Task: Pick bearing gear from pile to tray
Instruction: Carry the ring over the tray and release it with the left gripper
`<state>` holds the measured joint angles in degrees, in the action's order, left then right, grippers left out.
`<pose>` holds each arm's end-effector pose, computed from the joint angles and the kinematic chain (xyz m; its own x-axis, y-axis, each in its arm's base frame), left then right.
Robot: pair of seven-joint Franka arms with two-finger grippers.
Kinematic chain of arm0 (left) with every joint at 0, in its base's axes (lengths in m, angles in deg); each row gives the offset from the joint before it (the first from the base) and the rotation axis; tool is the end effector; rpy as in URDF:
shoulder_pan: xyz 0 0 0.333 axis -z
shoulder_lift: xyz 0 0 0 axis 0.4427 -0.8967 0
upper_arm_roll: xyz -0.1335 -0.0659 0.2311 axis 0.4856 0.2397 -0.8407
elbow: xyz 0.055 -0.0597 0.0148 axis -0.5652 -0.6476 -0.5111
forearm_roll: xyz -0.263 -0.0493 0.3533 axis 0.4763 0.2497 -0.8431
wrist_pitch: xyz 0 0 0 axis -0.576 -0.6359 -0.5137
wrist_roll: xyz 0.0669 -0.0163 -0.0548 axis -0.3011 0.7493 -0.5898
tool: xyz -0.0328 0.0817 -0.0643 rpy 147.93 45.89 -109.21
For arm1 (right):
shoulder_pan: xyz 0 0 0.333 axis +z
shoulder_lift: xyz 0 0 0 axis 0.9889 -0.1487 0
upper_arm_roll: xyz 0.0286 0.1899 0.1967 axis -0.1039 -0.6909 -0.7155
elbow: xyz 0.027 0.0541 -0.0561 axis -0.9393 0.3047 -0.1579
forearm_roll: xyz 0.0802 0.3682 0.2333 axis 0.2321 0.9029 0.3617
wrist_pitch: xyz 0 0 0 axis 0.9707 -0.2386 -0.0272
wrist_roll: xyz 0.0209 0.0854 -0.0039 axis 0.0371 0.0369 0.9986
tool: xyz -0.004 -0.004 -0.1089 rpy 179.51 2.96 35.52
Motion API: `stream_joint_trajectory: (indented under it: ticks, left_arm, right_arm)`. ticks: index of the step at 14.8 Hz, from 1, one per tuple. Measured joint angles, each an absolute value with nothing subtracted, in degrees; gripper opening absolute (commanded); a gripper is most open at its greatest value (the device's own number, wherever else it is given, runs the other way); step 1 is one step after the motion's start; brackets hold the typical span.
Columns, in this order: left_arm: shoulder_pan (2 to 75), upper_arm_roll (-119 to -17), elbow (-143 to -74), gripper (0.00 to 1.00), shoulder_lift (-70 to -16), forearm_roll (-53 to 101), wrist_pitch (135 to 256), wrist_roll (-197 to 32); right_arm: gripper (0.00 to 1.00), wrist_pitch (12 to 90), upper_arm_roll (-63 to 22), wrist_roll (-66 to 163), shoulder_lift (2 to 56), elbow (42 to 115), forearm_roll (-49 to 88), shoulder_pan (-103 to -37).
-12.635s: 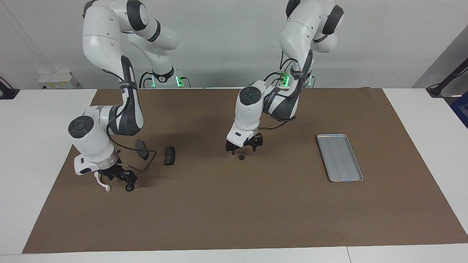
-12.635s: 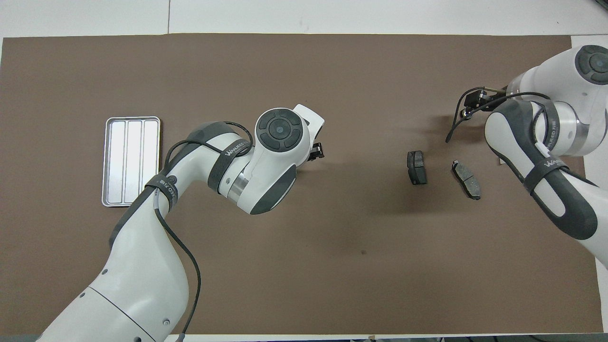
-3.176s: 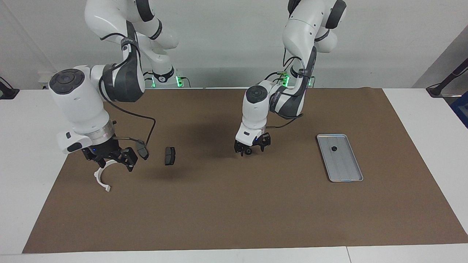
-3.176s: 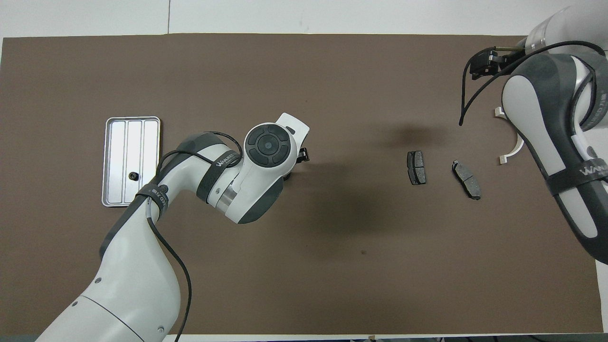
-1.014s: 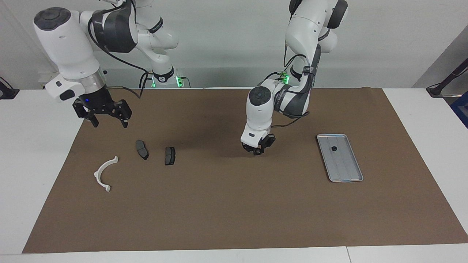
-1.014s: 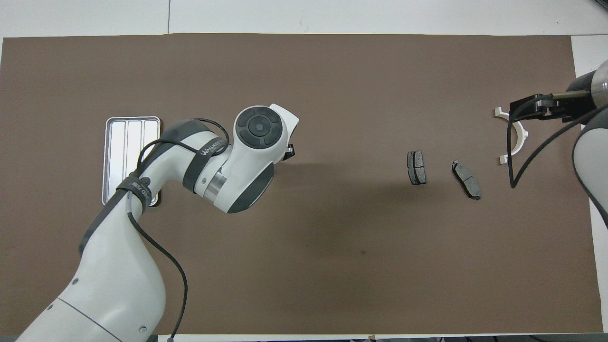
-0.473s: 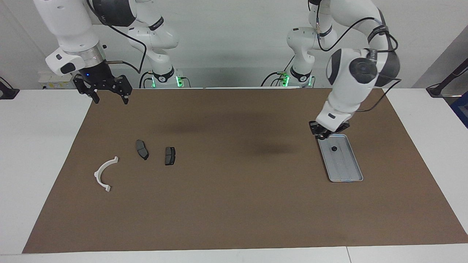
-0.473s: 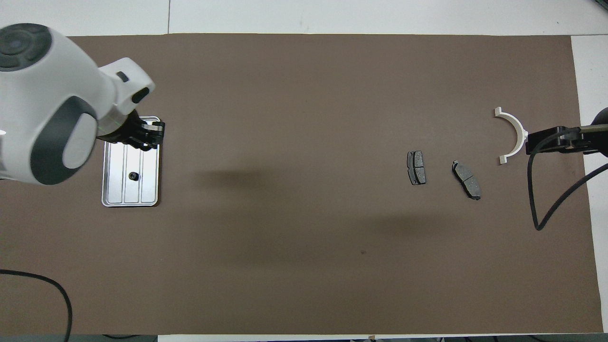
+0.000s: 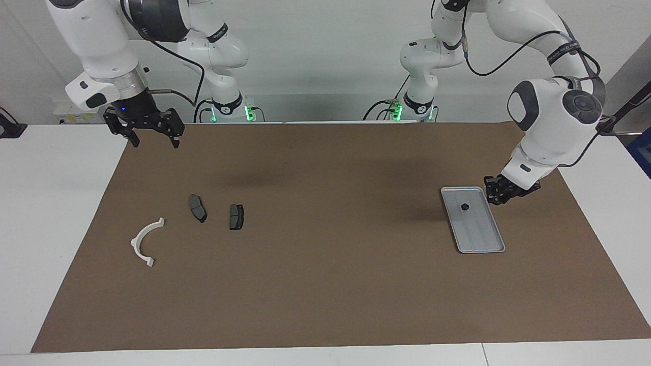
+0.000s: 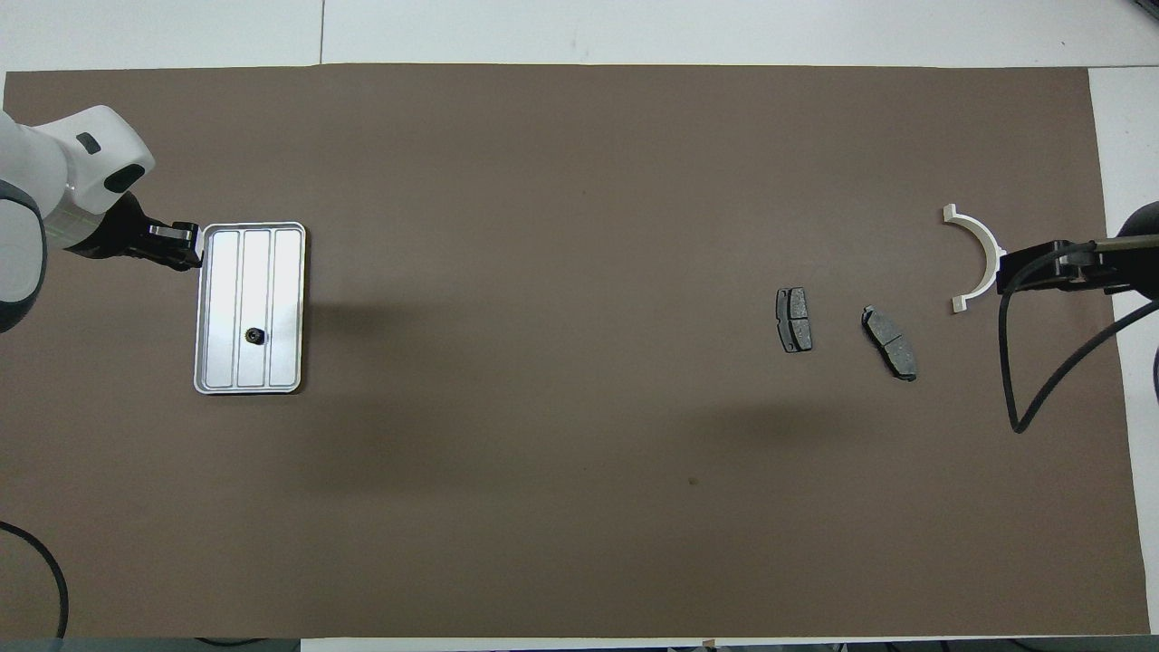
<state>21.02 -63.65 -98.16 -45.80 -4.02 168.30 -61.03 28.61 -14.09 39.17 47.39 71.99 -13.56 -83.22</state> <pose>0.6631 -0.0134 0.3867 0.9890 -0.1470 -0.0164 -0.1474 -0.9889 -0.0209 0.5974 -0.0114 0.5575 0.9992 -0.0363 0.0179 -0.0370 -0.9986 0.0378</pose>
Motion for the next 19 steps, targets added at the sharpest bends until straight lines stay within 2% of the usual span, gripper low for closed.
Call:
stream_joint_trajectory:
  ticks: [4,10,19]
  left_arm:
    - [21.0,-63.6,-101.2,0.00,-48.2,-4.0,174.9,-61.0]
    - [20.8,-63.6,-102.0,0.00,-51.7,-4.0,180.0,-61.0]
    - [20.5,-63.7,-106.8,0.00,-54.3,-4.0,189.9,-61.0]
  right_arm:
    - [1.00,28.4,-14.1,39.2,47.4,72.0,-12.9,-83.2]
    - [1.00,28.4,-14.2,37.3,47.4,71.9,-9.2,-82.9]
    - [1.00,28.4,-14.2,37.3,47.4,71.9,-10.4,-82.9]
